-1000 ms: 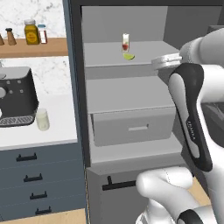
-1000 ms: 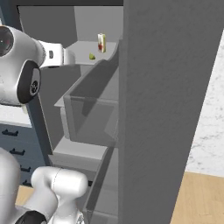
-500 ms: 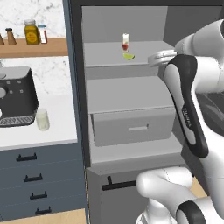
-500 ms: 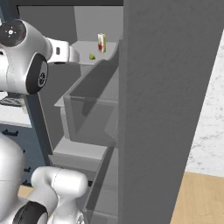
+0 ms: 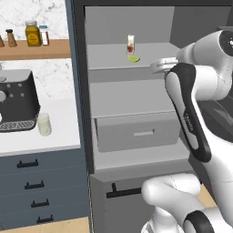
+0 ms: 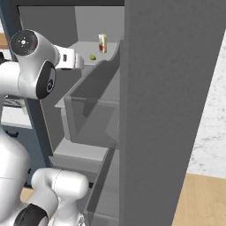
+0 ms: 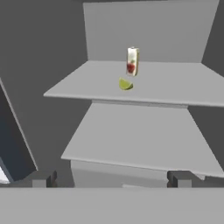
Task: Grab a lemon wedge from the fridge and one ice cube from the ice bowl, and put them in the glass of lemonade.
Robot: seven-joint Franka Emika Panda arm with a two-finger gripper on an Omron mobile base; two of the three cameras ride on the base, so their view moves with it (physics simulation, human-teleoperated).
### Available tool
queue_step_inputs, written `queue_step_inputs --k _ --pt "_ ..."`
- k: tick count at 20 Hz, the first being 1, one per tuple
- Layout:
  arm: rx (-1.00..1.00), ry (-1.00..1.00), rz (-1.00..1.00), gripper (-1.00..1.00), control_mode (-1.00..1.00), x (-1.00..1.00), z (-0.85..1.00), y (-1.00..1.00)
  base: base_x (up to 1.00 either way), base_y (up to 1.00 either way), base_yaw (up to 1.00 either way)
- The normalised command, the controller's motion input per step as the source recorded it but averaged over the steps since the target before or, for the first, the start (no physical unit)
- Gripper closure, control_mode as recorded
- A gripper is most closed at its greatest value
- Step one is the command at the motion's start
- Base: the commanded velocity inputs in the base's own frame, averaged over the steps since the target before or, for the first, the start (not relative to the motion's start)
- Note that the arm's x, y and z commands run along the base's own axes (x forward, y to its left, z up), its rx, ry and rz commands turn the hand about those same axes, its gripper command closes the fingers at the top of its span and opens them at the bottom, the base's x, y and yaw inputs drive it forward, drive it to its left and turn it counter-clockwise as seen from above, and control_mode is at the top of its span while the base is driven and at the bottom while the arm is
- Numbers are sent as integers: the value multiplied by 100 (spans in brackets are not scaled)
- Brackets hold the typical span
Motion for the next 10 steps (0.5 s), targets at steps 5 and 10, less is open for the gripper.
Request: queue_step_inputs --k 5,10 --pt "5 10 0 -100 -100 27 5 -5 0 0 0" --pt "0 17 2 -100 -100 44 0 0 0 0 0"
